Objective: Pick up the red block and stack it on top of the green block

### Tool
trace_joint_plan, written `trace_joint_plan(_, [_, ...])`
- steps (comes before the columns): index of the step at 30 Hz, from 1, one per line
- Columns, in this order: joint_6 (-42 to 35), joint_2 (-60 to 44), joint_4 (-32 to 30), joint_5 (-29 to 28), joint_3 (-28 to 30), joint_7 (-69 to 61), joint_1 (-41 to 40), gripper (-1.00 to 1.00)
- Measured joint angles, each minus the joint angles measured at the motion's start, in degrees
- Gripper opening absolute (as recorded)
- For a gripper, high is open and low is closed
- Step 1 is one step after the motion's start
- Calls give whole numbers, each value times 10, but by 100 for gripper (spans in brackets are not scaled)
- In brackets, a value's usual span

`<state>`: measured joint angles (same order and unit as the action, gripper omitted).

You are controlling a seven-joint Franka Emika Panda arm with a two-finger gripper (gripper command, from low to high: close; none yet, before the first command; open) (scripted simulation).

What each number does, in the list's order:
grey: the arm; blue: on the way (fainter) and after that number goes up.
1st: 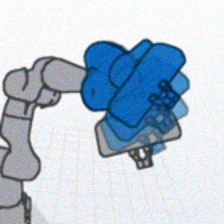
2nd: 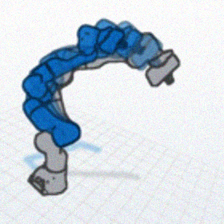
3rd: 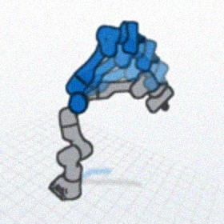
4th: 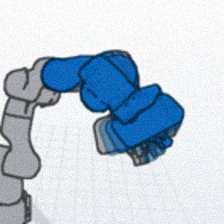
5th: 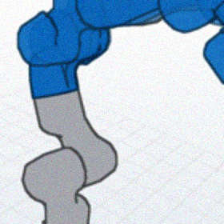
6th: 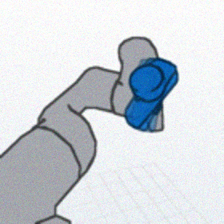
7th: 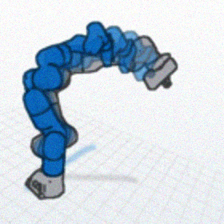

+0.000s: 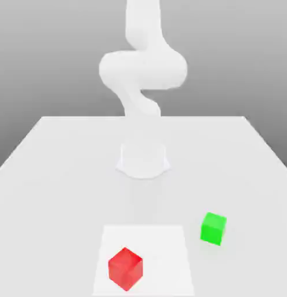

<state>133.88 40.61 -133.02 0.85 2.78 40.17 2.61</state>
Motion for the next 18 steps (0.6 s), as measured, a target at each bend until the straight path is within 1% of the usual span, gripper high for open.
trace_joint_plan(5, [43, -107, -25, 21, 55, -119, 50, 0])
trace_joint_plan(10, [84, -212, -50, 49, 97, -239, 87, 0])
trace_joint_plan(18, [151, -378, -89, 87, 123, -427, 105, 0])
